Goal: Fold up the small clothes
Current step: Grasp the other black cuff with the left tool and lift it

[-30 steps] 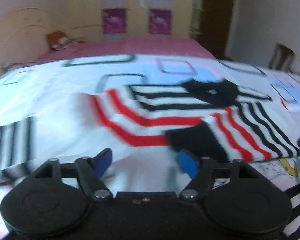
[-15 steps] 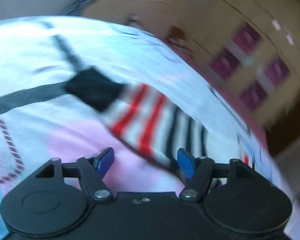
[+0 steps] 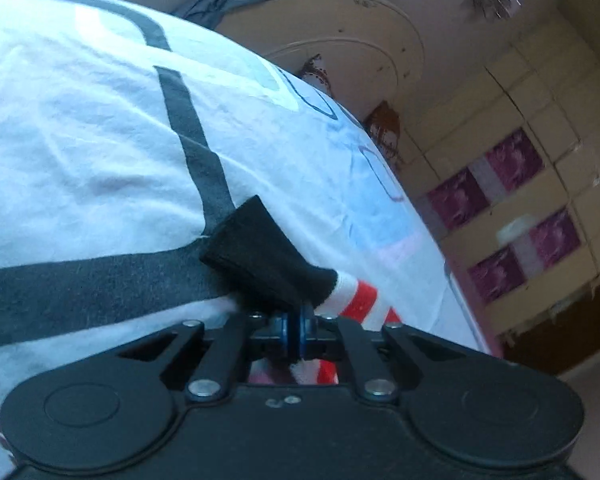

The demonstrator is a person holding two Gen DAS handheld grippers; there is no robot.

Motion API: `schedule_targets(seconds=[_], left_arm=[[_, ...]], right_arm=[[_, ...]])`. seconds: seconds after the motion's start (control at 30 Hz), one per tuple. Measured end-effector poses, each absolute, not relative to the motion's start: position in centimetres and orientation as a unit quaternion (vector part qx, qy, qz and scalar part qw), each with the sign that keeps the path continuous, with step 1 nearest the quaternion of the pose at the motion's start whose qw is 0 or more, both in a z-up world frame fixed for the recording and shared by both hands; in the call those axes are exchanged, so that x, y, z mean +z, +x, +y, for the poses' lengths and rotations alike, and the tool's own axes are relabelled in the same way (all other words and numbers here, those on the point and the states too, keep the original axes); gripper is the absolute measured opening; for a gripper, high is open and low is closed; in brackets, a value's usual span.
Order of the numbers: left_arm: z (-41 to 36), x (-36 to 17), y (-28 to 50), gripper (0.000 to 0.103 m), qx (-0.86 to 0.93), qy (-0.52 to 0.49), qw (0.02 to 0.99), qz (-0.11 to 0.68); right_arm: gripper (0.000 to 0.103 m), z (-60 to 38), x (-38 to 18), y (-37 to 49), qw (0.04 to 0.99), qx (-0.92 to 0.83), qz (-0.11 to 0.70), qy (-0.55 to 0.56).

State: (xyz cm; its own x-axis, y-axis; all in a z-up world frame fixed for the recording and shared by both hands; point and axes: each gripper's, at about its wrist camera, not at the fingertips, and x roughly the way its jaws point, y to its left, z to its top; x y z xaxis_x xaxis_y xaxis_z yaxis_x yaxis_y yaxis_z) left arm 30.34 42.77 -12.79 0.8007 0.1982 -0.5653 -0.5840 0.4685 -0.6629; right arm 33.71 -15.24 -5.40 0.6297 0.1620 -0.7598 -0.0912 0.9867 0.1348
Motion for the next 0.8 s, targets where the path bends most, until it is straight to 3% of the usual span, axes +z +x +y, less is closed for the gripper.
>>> schedule_targets(seconds=[0.13,0.33,0.8], left_arm=[[43.0,-12.7,30.0,0.005,0.207,-0.520,0.809,0.179],[37.6,-8.0,32.6,0.005,0.110,-0.490,0.851,0.156],[12.5,-5.2,40.4,0.005,-0.072,-0.265,0.917,0.291]], right_arm=[[0.003,-16.2,-5.4,33.5,0.902,0.049,0.427,0.047],[0.003,-16.6,-5.4,33.1,0.901,0.043,0.428,0.052],[0.003,-20.9,-5.1,32.4,0.911,0.053,0.400,0.085]])
